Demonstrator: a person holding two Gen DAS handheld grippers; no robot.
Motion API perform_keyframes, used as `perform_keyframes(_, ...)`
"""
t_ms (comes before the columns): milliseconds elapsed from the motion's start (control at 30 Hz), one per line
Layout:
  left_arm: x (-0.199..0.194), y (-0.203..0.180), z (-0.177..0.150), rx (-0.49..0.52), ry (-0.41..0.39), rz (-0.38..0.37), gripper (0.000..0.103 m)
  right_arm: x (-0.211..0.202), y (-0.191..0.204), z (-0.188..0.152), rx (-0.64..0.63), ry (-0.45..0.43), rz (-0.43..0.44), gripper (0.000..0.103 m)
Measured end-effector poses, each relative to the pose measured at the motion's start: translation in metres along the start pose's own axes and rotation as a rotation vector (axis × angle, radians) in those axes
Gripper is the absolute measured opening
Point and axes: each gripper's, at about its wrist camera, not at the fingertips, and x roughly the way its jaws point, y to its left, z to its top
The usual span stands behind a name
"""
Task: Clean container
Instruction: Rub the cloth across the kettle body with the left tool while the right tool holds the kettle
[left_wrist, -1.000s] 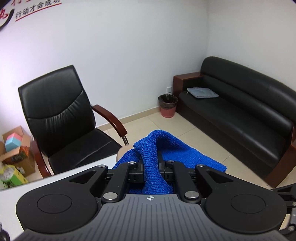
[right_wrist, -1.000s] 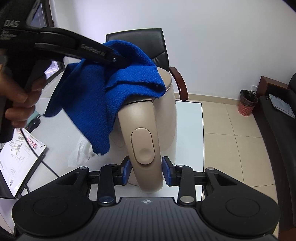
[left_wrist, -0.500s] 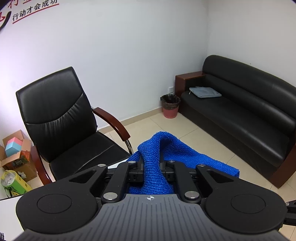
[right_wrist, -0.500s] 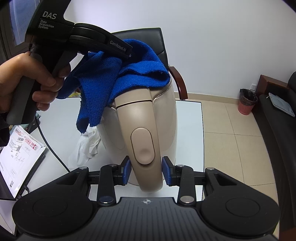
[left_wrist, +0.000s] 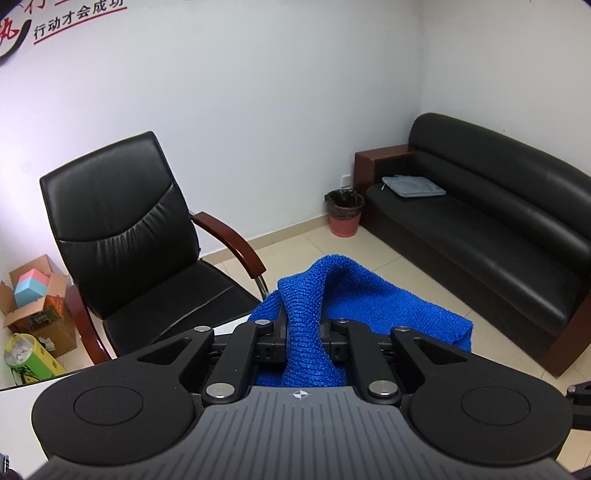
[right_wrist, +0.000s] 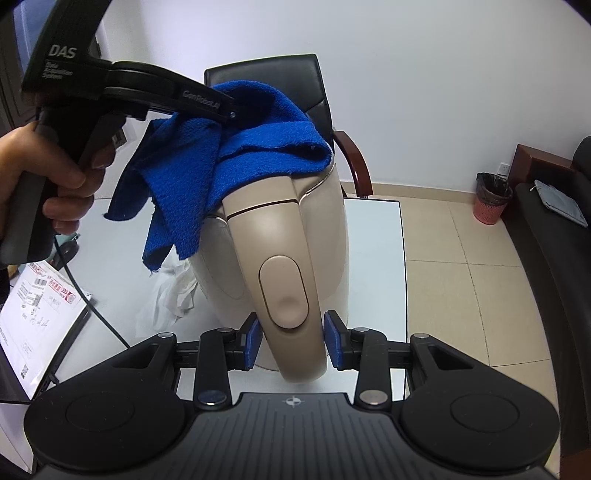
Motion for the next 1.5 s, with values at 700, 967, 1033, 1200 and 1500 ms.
perform_keyframes(700,-0.055,-0.030,-0.036,-0.054,-0.003,-0.062,0.010,0.000,0.002,-0.004,-0.003,0.000,-0.002,0.038)
perform_keyframes(967,-0.065,-0.047,-0.046,-0.063,0.017,-0.119,0.010,0.002,0.004,0.000,0.000,0.000,-0.003,0.038)
perform_keyframes(1033,-0.065,-0.050,-0.047,-0.054,0.020,-0.123,0.010,0.002,0.004,-0.001,0.000,-0.001,-0.003,0.038)
perform_keyframes(1200,-0.065,-0.052,-0.046,-0.004,0.018,-0.140,0.010,0.000,0.004,-0.003,0.000,-0.002,-0.002,0.038)
perform_keyframes(1500,-0.052,-0.063,-0.032,0.099,0.012,-0.212,0.011,0.001,0.001,-0.001,-0.001,0.000,0.002,0.038)
